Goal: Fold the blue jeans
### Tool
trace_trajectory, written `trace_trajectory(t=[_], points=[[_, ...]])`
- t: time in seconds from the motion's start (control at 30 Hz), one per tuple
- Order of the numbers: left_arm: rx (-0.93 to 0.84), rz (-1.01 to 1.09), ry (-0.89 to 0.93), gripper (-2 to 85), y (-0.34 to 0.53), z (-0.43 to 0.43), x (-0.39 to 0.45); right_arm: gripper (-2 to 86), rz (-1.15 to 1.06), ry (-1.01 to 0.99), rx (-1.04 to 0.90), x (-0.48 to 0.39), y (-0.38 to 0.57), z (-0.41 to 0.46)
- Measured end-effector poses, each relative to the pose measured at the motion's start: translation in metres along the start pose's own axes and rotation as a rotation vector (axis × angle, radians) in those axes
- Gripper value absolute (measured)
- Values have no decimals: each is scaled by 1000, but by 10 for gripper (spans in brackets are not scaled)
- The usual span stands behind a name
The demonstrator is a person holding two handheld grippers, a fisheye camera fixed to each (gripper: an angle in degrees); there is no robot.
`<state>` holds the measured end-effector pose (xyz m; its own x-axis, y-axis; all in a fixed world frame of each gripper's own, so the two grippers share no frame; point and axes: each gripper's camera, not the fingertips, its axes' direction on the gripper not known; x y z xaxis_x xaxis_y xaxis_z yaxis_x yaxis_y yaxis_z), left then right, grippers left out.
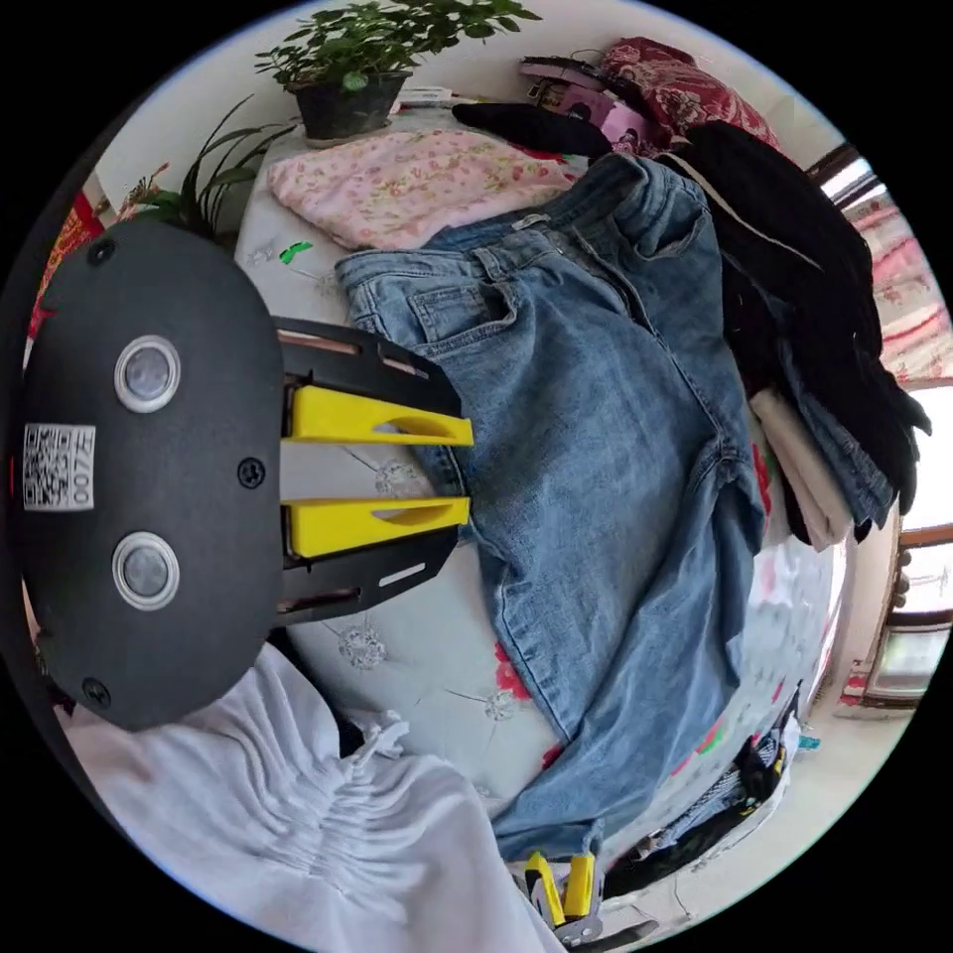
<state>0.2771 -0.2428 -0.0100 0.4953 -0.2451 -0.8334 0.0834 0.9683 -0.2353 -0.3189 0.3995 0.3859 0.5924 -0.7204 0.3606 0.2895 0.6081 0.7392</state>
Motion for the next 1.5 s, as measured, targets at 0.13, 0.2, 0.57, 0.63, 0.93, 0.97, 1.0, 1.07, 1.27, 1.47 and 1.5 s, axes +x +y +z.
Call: trace_trajectory(t=[0.13,0.2,0.57,0.63,0.93,0.97,1.0,1.07,1.27,1.47,1.5], points=[[-53,229,-183,-4,-27,31,38,17,56,-19,-65,31,11,31],[-105,336,-245,-7,-36,32,51,8,223,12,62,64,21,0],[-499,564,-149,-7,23,-4,38,10,636,125,545,183,147,-195],[-441,405,-152,-3,28,-21,15,22,624,250,564,182,140,-199],[-65,101,16,67,-77,-38,20,72,298,8,324,201,-45,-77],[-100,108,-1,53,-95,-25,29,74,266,-30,269,199,-72,-51],[-121,102,-12,45,-103,-18,31,74,258,-44,240,198,-84,-38],[-291,34,-57,25,-127,12,29,68,216,-121,121,188,-119,17],[-335,100,-77,-7,-153,9,27,8,28,-62,26,145,-141,52],[-523,460,-25,-10,-149,-1,63,0,-56,397,566,140,-91,-169],[-553,477,11,-10,-148,-2,65,0,-70,459,609,135,-81,-187]])
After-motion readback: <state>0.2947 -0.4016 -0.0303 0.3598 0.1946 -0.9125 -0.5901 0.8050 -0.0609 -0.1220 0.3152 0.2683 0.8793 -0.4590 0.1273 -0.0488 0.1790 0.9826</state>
